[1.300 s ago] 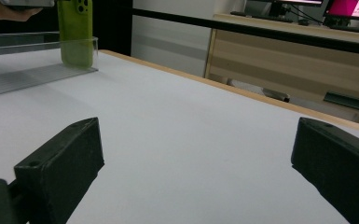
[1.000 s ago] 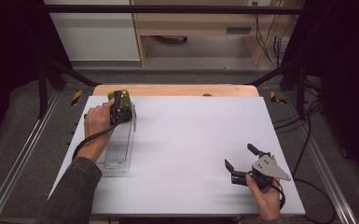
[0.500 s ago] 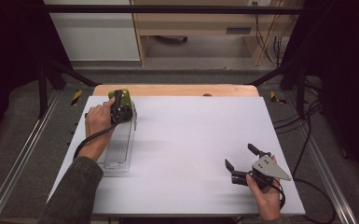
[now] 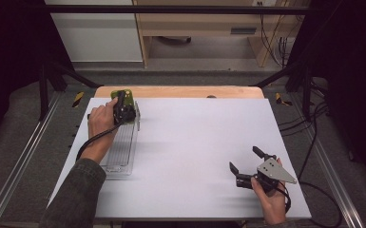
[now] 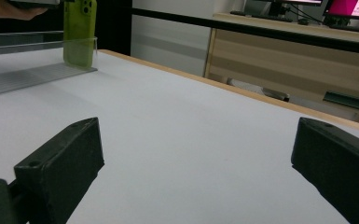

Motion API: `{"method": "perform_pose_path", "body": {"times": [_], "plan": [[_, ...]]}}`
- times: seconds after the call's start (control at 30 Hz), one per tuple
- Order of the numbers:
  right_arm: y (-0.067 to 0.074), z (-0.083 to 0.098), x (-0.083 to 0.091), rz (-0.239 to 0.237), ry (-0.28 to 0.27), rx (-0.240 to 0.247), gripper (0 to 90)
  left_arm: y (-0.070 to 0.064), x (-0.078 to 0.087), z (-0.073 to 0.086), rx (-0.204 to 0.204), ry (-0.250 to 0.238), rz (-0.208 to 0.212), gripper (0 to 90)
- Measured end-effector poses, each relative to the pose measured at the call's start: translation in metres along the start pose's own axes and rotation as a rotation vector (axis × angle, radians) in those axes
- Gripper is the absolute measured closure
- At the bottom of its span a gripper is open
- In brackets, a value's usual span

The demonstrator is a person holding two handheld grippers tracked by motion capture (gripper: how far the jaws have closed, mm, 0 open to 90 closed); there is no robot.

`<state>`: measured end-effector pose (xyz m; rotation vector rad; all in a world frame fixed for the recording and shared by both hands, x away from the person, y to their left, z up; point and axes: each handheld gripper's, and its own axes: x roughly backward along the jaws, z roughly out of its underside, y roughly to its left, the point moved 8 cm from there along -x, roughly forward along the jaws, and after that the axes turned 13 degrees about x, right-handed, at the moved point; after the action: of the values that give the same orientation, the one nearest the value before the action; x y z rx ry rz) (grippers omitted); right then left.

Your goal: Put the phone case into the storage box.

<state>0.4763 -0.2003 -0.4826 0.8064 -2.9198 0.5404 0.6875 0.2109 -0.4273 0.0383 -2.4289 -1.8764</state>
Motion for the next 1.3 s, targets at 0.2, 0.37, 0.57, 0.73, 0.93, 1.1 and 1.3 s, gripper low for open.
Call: {"method": "perform_pose_path", "body": {"times": [0.2, 0.37, 0.57, 0.73, 0.93, 1.1, 1.3], "plan": [[0.0, 0.0, 0.0, 0.0, -0.001, -0.001, 2.3, 0.0, 0.001, -0.003, 0.004, -0.01, -0.004, 76.6], [0.0, 0.0, 0.0, -0.001, -0.001, 0.0, 2.3, 0.001, 0.002, -0.003, 0.013, -0.006, -0.001, 73.8], [0.0, -0.001, 0.0, 0.001, -0.002, -0.001, 2.3, 0.002, 0.004, 0.0, 0.046, 0.008, 0.003, 60.7], [0.001, 0.0, -0.001, -0.003, 0.002, 0.01, 2.4, 0.005, 0.011, -0.001, 0.089, 0.015, 0.017, 47.7], [0.002, -0.001, -0.001, -0.005, -0.002, 0.01, 2.4, 0.004, 0.016, 0.0, 0.086, 0.028, 0.02, 35.5], [0.001, -0.001, -0.001, -0.006, -0.004, 0.01, 2.4, 0.003, 0.022, -0.003, 0.084, 0.025, 0.02, 30.8], [0.002, 0.0, -0.002, -0.012, -0.001, 0.005, 2.1, 0.007, 0.03, -0.013, 0.124, 0.014, 0.035, 23.2]]}}
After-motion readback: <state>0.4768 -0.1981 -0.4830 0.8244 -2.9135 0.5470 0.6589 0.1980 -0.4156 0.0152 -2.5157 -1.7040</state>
